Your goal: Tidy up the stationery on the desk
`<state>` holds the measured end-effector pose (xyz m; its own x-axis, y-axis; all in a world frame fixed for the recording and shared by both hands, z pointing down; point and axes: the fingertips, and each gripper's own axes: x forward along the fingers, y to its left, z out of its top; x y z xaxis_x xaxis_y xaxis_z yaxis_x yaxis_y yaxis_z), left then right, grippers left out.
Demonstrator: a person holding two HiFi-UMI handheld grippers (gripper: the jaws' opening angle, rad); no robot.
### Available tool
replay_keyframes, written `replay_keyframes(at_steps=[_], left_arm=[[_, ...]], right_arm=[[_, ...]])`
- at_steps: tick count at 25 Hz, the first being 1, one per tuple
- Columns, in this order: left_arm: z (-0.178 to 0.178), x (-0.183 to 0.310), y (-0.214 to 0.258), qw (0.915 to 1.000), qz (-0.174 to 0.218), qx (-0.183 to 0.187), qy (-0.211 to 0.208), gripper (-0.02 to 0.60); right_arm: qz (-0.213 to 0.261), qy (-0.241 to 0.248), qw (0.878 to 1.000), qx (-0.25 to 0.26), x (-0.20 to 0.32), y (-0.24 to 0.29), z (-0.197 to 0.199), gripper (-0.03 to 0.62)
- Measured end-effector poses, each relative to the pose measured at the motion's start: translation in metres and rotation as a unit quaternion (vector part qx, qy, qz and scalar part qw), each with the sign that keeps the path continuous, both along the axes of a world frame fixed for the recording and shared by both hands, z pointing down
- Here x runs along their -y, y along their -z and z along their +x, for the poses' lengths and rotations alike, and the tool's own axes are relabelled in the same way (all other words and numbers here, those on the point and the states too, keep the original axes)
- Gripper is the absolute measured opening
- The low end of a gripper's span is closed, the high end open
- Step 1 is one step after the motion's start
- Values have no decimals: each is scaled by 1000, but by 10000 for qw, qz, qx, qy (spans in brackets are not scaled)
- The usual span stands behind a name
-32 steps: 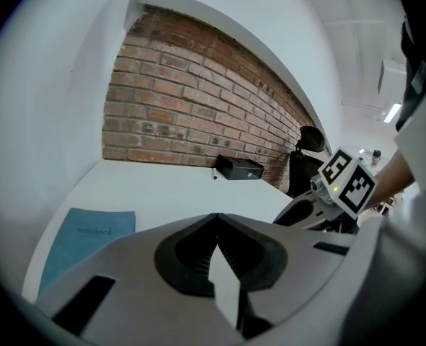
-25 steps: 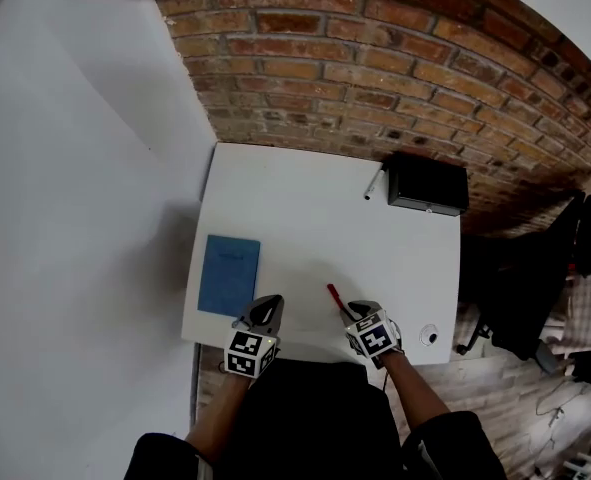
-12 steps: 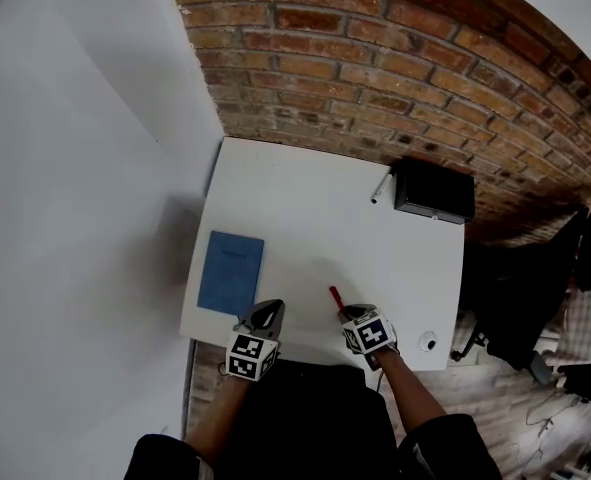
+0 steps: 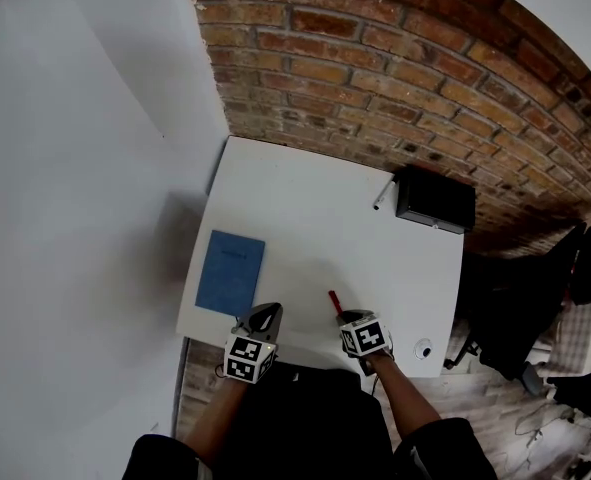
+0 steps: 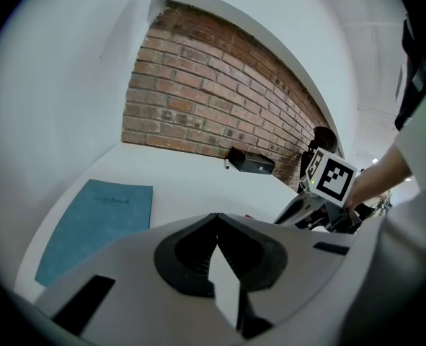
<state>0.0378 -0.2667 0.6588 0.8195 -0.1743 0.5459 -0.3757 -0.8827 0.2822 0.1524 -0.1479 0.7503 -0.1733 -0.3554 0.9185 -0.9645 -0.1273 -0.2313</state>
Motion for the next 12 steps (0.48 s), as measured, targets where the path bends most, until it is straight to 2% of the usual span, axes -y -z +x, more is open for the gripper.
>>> replay_keyframes(at_steps=[5, 12], left_arm=[[-8, 5, -1, 9999, -11, -19, 147, 14], [-27, 11, 1, 9990, -13, -30, 442, 14]], right_arm=[[21, -225, 9997, 18, 3, 2, -1, 64], [224, -663, 9970, 321, 30, 15, -15, 64]])
